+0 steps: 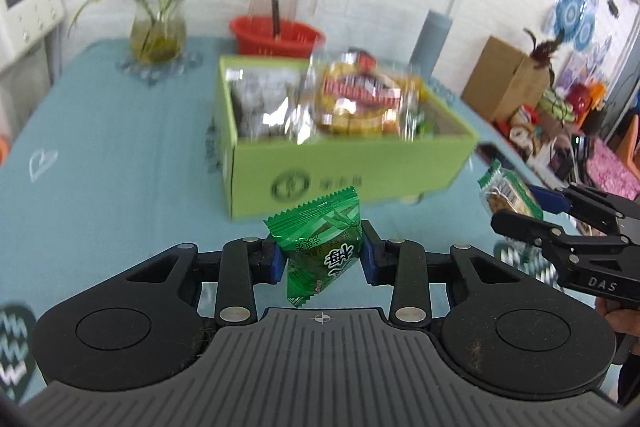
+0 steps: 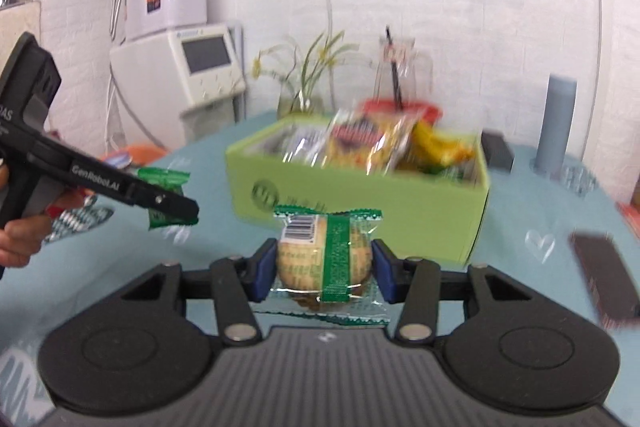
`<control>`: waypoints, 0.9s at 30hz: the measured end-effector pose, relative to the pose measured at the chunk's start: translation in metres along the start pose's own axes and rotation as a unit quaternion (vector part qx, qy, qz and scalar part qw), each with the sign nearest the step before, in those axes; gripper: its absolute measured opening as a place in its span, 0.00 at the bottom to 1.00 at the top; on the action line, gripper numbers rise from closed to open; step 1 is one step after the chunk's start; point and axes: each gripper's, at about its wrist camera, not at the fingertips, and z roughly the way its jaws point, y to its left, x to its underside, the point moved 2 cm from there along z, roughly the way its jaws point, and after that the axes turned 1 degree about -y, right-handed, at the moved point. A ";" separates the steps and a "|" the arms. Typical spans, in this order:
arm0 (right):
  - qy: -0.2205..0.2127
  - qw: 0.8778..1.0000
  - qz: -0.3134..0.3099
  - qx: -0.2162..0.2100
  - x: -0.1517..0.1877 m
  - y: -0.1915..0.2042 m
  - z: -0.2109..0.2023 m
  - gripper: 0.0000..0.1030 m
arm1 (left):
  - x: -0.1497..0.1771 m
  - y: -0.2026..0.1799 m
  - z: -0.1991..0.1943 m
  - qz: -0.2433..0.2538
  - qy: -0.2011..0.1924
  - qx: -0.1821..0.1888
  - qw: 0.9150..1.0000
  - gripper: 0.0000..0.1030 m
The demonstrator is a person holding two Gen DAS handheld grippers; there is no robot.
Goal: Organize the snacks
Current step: 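Carry both packets into the green box and open both tools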
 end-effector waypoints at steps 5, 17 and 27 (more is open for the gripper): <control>-0.032 0.999 0.023 0.032 -0.041 -0.039 0.047 0.48 | -0.053 0.009 0.028 -0.016 -0.023 -0.004 1.000 0.14; 0.019 0.996 0.062 0.057 -0.026 -0.089 0.143 0.47 | -0.084 0.041 0.133 -0.019 -0.002 -0.054 0.998 0.18; 0.018 0.997 0.058 0.046 -0.029 -0.086 0.142 0.75 | -0.081 0.033 0.127 0.003 -0.032 -0.068 0.997 0.54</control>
